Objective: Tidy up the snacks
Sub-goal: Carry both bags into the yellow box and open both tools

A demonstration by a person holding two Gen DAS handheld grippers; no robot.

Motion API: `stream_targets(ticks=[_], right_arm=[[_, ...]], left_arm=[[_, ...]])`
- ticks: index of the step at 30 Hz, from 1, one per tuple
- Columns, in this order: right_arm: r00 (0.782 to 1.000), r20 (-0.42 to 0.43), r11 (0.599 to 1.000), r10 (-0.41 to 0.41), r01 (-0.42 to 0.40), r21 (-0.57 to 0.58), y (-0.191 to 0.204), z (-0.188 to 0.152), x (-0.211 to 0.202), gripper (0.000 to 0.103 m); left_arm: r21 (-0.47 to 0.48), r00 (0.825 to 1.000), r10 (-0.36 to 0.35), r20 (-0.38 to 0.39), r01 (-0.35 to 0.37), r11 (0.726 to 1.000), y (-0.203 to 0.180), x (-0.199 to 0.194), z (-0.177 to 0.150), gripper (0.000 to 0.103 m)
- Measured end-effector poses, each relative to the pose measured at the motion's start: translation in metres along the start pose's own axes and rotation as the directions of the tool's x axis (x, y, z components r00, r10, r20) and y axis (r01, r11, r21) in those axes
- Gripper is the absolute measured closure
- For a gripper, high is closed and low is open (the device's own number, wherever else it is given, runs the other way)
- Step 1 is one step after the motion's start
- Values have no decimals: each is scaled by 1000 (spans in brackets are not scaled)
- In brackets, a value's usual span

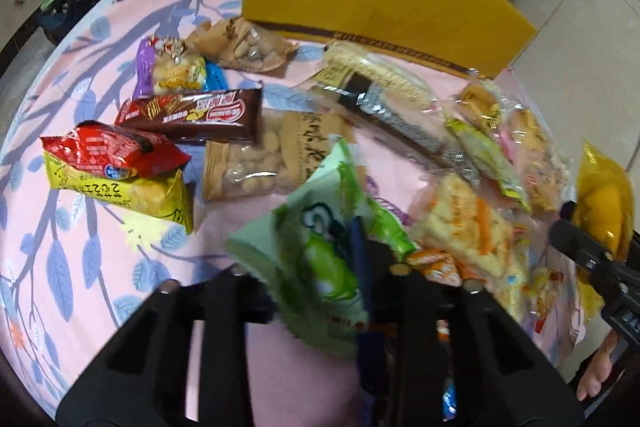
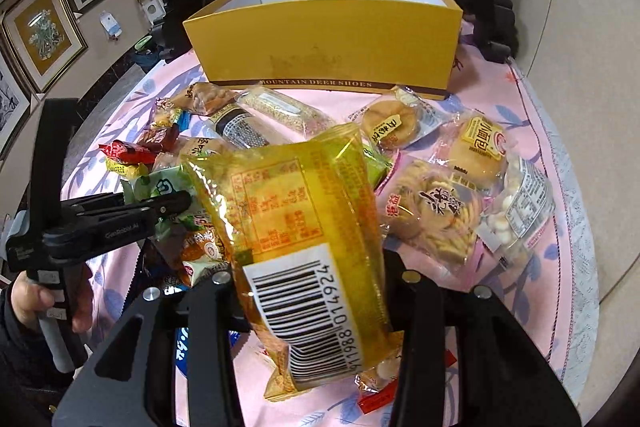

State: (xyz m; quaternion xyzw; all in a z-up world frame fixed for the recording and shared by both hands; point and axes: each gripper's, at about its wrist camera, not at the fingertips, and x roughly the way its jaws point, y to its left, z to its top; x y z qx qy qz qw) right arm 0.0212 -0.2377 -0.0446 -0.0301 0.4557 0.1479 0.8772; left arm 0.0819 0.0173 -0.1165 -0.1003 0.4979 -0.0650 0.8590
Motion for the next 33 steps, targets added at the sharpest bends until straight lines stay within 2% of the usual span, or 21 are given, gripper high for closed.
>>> stream_targets(ticks=[2, 5, 11, 13, 19, 24, 29, 33], right_arm=[[1000, 8, 1000, -9, 9, -2, 1, 0, -1, 60], [1000, 12, 1000, -17, 17, 3, 1, 1, -1, 60], [1000, 23, 1000, -17, 17, 27, 3, -1, -6, 60], [999, 33, 999, -20, 19, 27, 3, -1, -10, 60], [999, 40, 999, -27, 25, 40, 1, 1, -10, 60], [998, 49, 999, -35, 33, 41, 4, 8, -9, 60], [998, 49, 999, -36, 34, 29, 9, 16, -9, 60], [998, 58, 1000, -30, 30, 6, 11, 50, -13, 60]], left_arm=[[19, 1000, -10, 28, 10, 1000, -6, -14, -4, 87], [38, 999, -25, 45, 23, 999, -10, -28, -10, 89], [46, 996, -58, 69, 55, 997, -16, -47, -19, 92], [69, 992, -55, 113, 47, 996, -21, -63, -19, 92], [91, 987, -48, 151, 34, 995, -25, -74, -12, 93], [128, 977, -49, 207, 22, 991, -34, -93, -1, 93], [140, 973, -47, 228, 15, 990, -38, -98, 15, 93], [154, 967, -47, 249, 8, 988, -44, -103, 41, 93]])
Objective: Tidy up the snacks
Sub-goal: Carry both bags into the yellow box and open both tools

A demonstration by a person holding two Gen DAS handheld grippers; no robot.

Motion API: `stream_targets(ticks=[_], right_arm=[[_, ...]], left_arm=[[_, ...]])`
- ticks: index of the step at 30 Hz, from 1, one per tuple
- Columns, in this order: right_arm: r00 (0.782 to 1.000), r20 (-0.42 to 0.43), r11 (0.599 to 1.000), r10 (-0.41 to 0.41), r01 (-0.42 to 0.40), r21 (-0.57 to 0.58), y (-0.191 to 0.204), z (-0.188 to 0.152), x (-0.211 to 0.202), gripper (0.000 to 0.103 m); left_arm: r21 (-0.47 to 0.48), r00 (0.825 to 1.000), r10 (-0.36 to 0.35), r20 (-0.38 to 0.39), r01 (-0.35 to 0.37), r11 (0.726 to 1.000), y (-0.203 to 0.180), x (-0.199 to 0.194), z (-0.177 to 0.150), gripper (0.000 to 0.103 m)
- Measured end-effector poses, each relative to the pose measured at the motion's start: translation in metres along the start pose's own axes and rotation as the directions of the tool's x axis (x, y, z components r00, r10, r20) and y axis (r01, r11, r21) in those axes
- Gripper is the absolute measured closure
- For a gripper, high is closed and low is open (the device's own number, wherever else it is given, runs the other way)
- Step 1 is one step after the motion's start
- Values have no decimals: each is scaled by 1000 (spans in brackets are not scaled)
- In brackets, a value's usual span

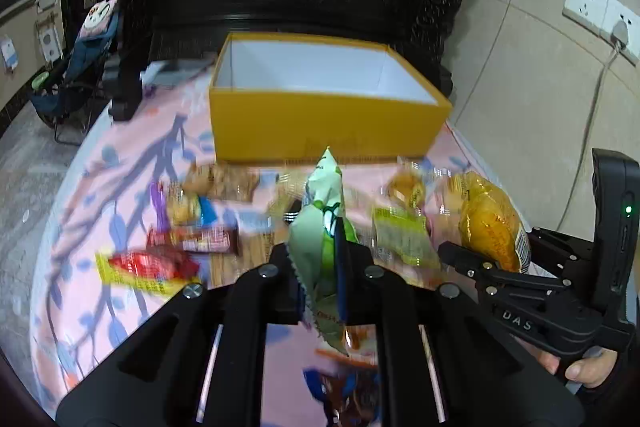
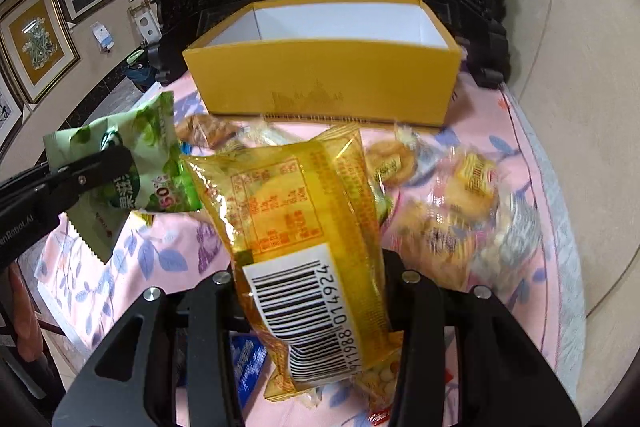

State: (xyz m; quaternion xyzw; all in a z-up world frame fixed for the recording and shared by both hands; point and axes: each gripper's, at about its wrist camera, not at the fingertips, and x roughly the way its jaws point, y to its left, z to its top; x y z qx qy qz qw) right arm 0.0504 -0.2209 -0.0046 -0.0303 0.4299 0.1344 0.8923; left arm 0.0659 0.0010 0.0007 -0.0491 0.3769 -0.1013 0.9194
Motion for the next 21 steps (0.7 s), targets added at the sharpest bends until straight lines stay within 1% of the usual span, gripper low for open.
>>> stream_targets(ticks=[1, 3, 4, 7, 10, 13, 19, 21], right_arm=[[1000, 8, 1000, -3, 3, -5, 0, 12, 0, 60], [1000, 21, 1000, -14, 14, -7, -2, 44, 3, 60], [999, 29, 1000, -26, 26, 2, -4, 69, 9, 60], [998, 29, 998, -55, 54, 36, -13, 120, 31, 60], [994, 7, 992, -105, 105, 74, -25, 158, 59, 60], [995, -31, 988, -92, 95, 118, -41, 175, 80, 60], [994, -35, 988, -99, 103, 114, -46, 191, 98, 60], [995, -15, 987, -102, 103, 125, -47, 200, 103, 59]], left_arm=[[4, 1000, 3, -1, -3, 1000, 0, 3, 11, 92], [-3, 1000, 19, -4, -19, 1000, 2, 14, 43, 92], [-8, 1000, 30, -3, -30, 1000, 3, 21, 60, 92], [-14, 998, 67, 8, -67, 998, 1, 46, 113, 92], [-15, 996, 88, -1, -88, 996, 1, 68, 142, 92], [-39, 997, 75, -27, -76, 996, 7, 89, 161, 92], [-18, 996, 80, -24, -81, 997, 5, 113, 178, 92], [-16, 995, 93, -26, -93, 996, 5, 122, 183, 90]])
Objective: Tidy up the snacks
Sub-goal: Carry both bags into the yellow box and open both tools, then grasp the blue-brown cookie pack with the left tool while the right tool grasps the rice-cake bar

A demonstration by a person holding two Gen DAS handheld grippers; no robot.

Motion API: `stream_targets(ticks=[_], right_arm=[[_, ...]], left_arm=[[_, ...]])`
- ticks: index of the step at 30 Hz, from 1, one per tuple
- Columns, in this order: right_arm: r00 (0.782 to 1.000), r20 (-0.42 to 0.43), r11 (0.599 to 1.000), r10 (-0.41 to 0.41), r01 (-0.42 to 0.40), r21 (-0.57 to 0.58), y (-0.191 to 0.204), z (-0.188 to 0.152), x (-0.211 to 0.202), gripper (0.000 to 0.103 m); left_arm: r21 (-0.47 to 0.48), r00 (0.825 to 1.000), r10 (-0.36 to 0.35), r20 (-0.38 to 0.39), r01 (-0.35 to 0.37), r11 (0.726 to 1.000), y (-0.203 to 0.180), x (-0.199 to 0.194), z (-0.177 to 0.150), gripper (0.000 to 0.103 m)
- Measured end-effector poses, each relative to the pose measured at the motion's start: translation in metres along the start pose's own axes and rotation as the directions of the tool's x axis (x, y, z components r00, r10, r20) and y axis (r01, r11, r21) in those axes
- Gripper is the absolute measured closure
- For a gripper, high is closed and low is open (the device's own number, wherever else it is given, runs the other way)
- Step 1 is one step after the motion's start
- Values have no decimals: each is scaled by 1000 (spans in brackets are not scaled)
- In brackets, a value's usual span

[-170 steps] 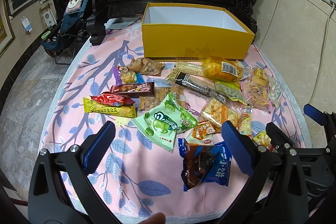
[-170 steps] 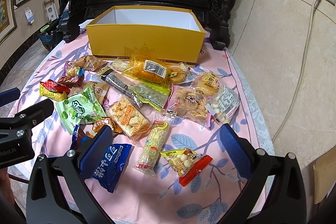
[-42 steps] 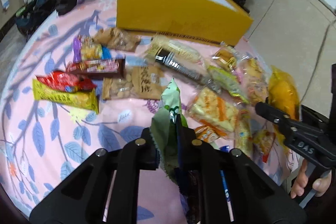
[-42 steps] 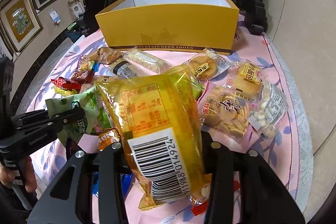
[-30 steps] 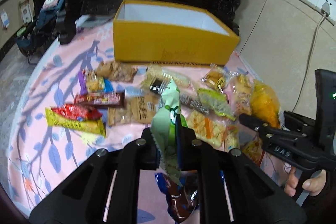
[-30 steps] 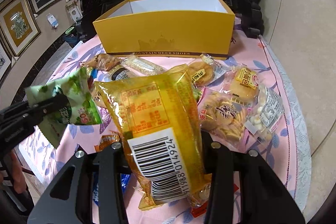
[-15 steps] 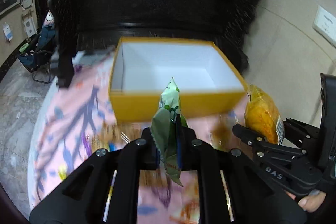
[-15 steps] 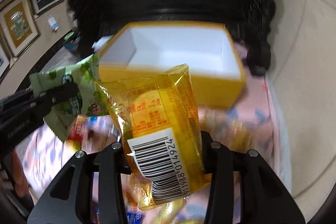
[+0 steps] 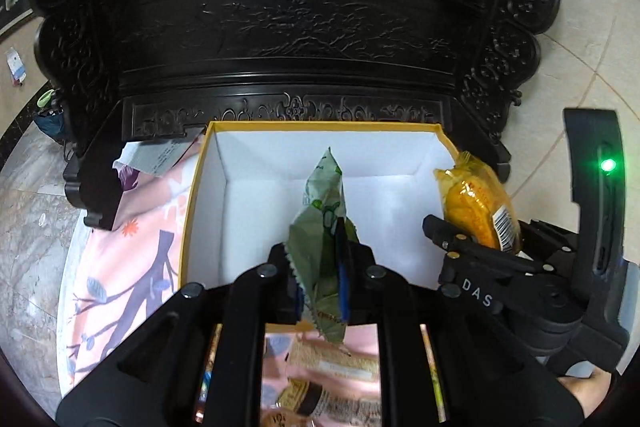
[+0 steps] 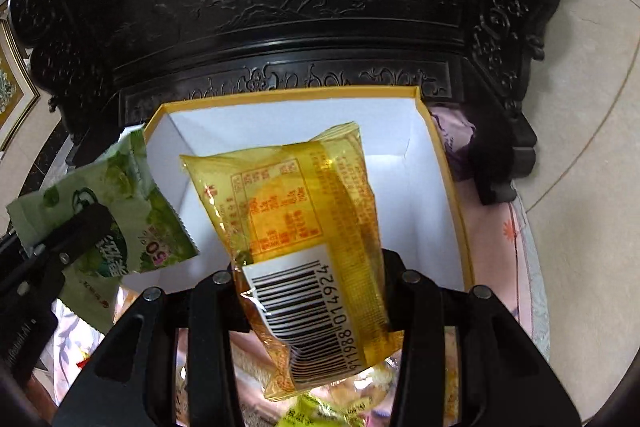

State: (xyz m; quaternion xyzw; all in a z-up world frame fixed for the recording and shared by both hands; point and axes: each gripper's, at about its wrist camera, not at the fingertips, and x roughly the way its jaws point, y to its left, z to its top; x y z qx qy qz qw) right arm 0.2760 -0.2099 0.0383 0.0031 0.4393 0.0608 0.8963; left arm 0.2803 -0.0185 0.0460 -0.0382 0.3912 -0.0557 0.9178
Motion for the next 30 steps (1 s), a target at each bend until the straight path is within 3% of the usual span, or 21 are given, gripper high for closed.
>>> stream_targets(ticks=[1, 2, 3, 4, 8, 12, 15, 18, 22, 24, 27, 30], right_arm=[[1000, 10, 1000, -18, 18, 1, -1, 5, 4, 45], [998, 16, 998, -62, 62, 2, -2, 9, 7, 30], [994, 25, 994, -110, 110, 8, -4, 13, 9, 13], [992, 38, 993, -119, 119, 8, -7, 15, 8, 7], [997, 15, 996, -76, 76, -39, -12, 8, -7, 7], [1000, -1, 998, -23, 23, -60, -22, -29, -43, 7], [998, -52, 995, 38, -42, -85, -30, -92, -68, 7], [990, -140, 995, 21, -34, -92, -37, -166, -77, 7], [975, -213, 997, 65, -71, -16, -42, -253, -88, 7], [976, -209, 998, 64, -66, -5, -38, -271, -93, 10], [980, -193, 998, 40, -48, -34, -21, -282, -92, 27], [978, -206, 999, 28, -37, -40, -12, -283, -79, 32]], left_arm=[[2, 1000, 16, 7, -16, 1000, 0, 5, 4, 73], [4, 999, 33, 14, -33, 999, 0, 9, 6, 35], [-2, 996, 84, 40, -84, 996, 1, 10, 9, 25], [-8, 993, 100, 66, -100, 995, 3, 9, 10, 14], [-15, 997, 69, 42, -69, 998, 15, 1, 5, 14], [-27, 999, 24, 24, -23, 999, 27, -28, -28, 14], [-21, 1000, -17, 7, 17, 1000, 37, -55, -77, 14], [-42, 998, -55, -44, 53, 998, 45, -75, -137, 14], [-56, 991, -84, -107, 79, 995, 54, -97, -211, 14], [-59, 988, -89, -129, 82, 995, 57, -104, -237, 14], [-72, 983, -93, -157, 83, 994, 59, -110, -261, 14], [-65, 982, -96, -160, 87, 994, 58, -119, -273, 14]])
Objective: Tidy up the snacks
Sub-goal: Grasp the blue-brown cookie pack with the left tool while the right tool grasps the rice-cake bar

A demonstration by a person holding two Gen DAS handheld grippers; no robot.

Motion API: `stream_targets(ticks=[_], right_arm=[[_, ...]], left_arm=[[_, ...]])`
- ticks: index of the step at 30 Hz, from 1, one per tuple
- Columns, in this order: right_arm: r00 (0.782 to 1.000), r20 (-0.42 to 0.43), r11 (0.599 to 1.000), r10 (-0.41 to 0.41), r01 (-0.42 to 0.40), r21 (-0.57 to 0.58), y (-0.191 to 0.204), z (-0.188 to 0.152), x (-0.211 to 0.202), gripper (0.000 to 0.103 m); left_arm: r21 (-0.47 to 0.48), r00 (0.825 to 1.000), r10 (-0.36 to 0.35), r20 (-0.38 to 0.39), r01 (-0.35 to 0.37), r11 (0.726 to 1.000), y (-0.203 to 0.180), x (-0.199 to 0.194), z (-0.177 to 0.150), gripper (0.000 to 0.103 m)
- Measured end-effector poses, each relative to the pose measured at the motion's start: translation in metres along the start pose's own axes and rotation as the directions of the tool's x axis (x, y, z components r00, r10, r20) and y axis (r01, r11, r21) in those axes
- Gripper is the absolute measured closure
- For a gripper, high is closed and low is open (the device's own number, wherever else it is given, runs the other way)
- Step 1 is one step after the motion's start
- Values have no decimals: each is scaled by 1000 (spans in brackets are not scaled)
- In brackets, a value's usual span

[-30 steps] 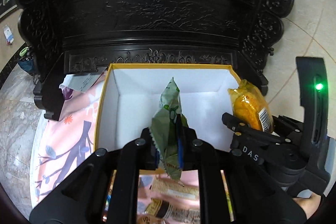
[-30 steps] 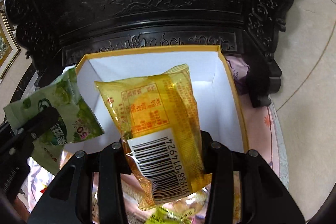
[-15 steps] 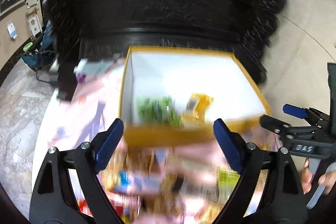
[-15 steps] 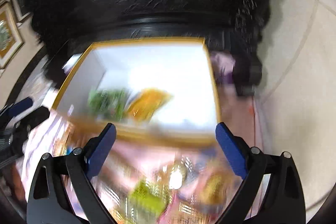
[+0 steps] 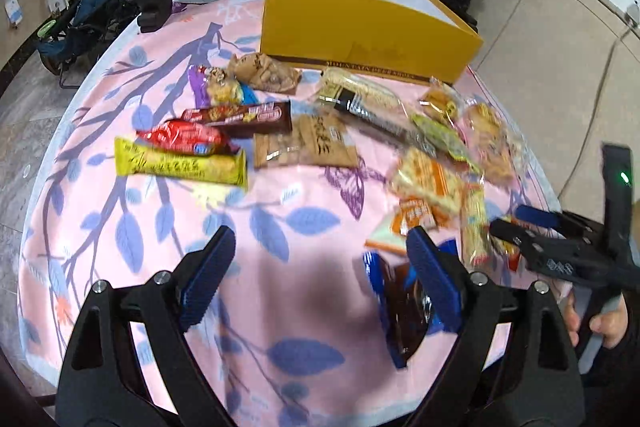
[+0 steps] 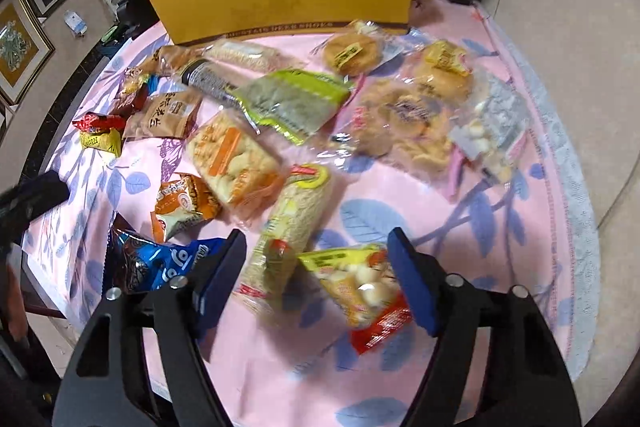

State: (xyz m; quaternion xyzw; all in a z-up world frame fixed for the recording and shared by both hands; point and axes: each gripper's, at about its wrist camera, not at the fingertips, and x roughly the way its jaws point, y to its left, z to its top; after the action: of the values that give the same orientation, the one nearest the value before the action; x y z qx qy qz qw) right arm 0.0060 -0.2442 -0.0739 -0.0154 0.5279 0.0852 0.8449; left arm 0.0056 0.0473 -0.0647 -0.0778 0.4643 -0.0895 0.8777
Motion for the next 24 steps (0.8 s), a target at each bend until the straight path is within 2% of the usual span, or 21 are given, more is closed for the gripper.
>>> stream_targets(ticks=[1, 3, 5, 7, 8, 9, 10, 14, 18, 24], right_arm=[[999, -1, 999, -35, 35, -16, 4, 2, 7, 32], [998, -49, 1000, -26, 25, -7, 7, 3, 22, 33], [998, -60, 1000, -20, 19, -13, 7, 1, 25, 42], [996, -46, 995, -77, 73, -72, 17, 1, 32, 56], [997, -38, 995, -68, 65, -81, 20, 1, 32, 59], [997, -40, 995, -65, 62, -79, 21, 1, 33, 68], [997, -40, 996, -61, 58, -73, 20, 2, 33, 70], [1000, -3, 998, -29, 29, -49, 11, 0, 22, 72], [998, 64, 999, 4, -1, -47, 6, -8, -2, 73], [996, 77, 998, 49, -47, -34, -10, -17, -13, 73]], left_arm=[[4, 1000, 2, 2, -2, 1000, -1, -3, -4, 14], [13, 1000, -2, -5, 2, 1000, -3, -7, -12, 14], [29, 1000, -4, -23, 5, 1000, -7, -8, -20, 14], [50, 999, -14, -44, 16, 999, -12, -7, -26, 14], [63, 998, -17, -60, 21, 998, -16, -6, -30, 14], [71, 997, -20, -73, 25, 997, -19, -4, -33, 14], [77, 996, -23, -83, 29, 997, -22, -3, -35, 14], [103, 991, -44, -127, 57, 993, -38, 2, -44, 14], [78, 984, -70, -162, 84, 993, -50, 14, -46, 13], [34, 971, -97, -220, 107, 994, -77, 45, -50, 12]])
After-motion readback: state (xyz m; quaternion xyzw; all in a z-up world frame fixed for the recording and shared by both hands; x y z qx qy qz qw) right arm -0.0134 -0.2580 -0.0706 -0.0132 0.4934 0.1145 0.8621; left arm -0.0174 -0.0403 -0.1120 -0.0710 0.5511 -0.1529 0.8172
